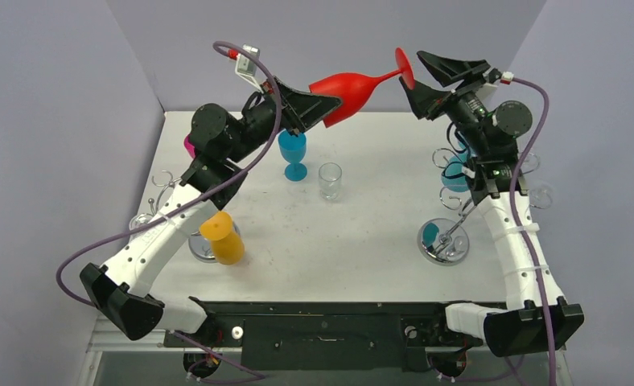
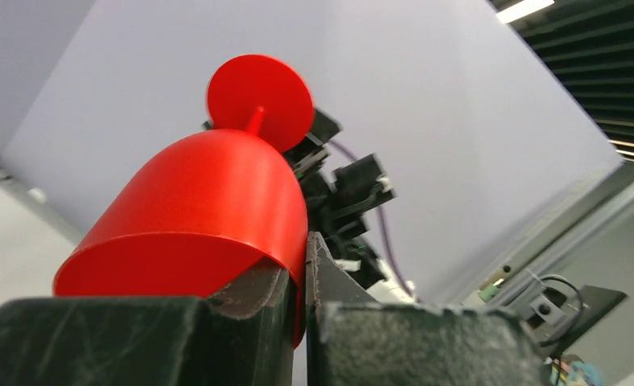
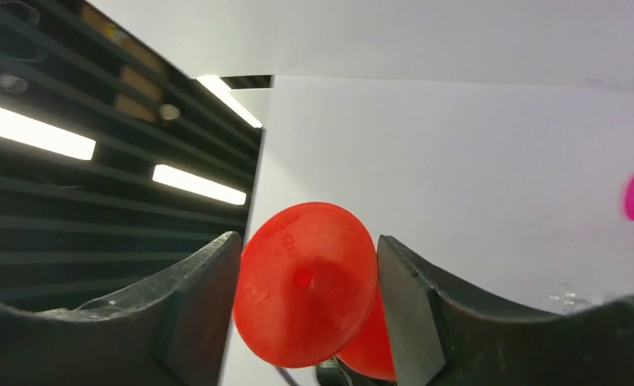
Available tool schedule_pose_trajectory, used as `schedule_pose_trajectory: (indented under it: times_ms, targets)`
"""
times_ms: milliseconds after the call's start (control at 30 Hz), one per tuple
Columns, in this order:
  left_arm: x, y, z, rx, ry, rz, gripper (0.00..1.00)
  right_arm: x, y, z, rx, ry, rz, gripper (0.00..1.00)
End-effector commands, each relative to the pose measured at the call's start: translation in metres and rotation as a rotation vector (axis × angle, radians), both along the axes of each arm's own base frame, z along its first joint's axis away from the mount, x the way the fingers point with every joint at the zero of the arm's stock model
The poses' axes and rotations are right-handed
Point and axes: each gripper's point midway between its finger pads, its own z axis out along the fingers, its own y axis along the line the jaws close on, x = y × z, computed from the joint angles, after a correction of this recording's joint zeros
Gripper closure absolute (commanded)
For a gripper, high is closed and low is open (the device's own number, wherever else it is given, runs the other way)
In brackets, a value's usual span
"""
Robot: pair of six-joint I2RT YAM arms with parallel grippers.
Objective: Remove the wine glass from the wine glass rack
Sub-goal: Place the wine glass at the center of the board.
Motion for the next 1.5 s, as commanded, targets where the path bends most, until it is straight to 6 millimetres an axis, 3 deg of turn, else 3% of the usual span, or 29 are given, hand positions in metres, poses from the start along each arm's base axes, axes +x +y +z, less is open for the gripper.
schedule_pose_trajectory:
  times_ms: [0,33,67,100,133,167,200,233,333,433,600,833,1033,1467]
  targets:
    - [0.012,0.022,-0.003,0.166,0.031,0.222,1.0,-0.016,-0.016,-0.002,-0.404,-0.055,-0.174,0.39]
    - [0.022,0.03,-0.022,0.257,0.073,0.308,1.0,-0.013,-0.02,-0.021,-0.469,0.019,-0.187,0.36]
    - [0.02,0.034,-0.019,0.284,0.073,0.34,1.0,-0.014,-0.027,-0.018,-0.557,-0.019,-0.244,0.35]
    - [0.028,0.042,-0.04,0.375,0.12,0.405,1.0,-0.013,-0.031,-0.035,-0.611,0.043,-0.246,0.33]
    - [0.026,0.046,-0.038,0.399,0.122,0.43,1.0,-0.013,-0.038,-0.033,-0.684,0.017,-0.294,0.33]
    - [0.032,0.055,-0.061,0.495,0.169,0.491,1.0,-0.013,-0.041,-0.048,-0.758,0.045,-0.296,0.32]
    - [0.03,0.055,-0.064,0.543,0.158,0.512,1.0,-0.013,-0.047,-0.046,-0.785,0.046,-0.327,0.31]
    - [0.034,0.064,-0.082,0.625,0.201,0.569,1.0,-0.014,-0.052,-0.05,-0.838,0.06,-0.348,0.31]
    - [0.035,0.073,-0.106,0.778,0.24,0.638,1.0,-0.019,-0.063,-0.058,-0.92,0.088,-0.383,0.31]
    - [0.037,0.083,-0.134,0.922,0.3,0.669,1.0,-0.024,-0.073,-0.052,-0.99,0.077,-0.43,0.31]
    - [0.046,0.08,-0.19,1.172,0.362,0.655,1.0,-0.034,-0.089,-0.055,-1.11,0.107,-0.478,0.31]
    - [0.062,0.068,-0.252,1.365,0.417,0.616,1.0,-0.048,-0.105,-0.057,-1.191,0.116,-0.54,0.31]
    - [0.073,0.061,-0.294,1.478,0.456,0.582,1.0,-0.054,-0.107,-0.059,-1.217,0.117,-0.54,0.31]
    - [0.084,0.059,-0.36,1.584,0.538,0.505,1.0,-0.063,-0.115,-0.069,-1.254,0.139,-0.558,0.31]
